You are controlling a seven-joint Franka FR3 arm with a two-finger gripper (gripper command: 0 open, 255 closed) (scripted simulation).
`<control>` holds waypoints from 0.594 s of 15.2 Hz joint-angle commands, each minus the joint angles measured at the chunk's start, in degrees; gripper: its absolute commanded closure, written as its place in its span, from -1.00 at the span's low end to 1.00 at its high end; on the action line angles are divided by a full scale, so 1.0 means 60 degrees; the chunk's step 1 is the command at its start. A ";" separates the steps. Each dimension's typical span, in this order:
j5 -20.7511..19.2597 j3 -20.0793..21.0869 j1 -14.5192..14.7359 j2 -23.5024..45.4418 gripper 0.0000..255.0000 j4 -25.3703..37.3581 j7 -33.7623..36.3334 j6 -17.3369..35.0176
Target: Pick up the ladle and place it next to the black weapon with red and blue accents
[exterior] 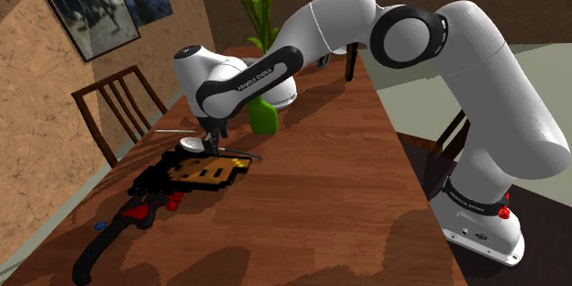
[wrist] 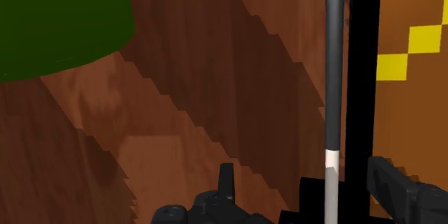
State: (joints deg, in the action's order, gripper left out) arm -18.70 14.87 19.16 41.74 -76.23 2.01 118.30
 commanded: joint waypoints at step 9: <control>0.0182 0.0161 0.0038 -0.0603 -1.00 0.0081 -0.0066 -0.0732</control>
State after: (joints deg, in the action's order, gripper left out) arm -17.65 15.81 19.40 38.29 -75.64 1.61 114.02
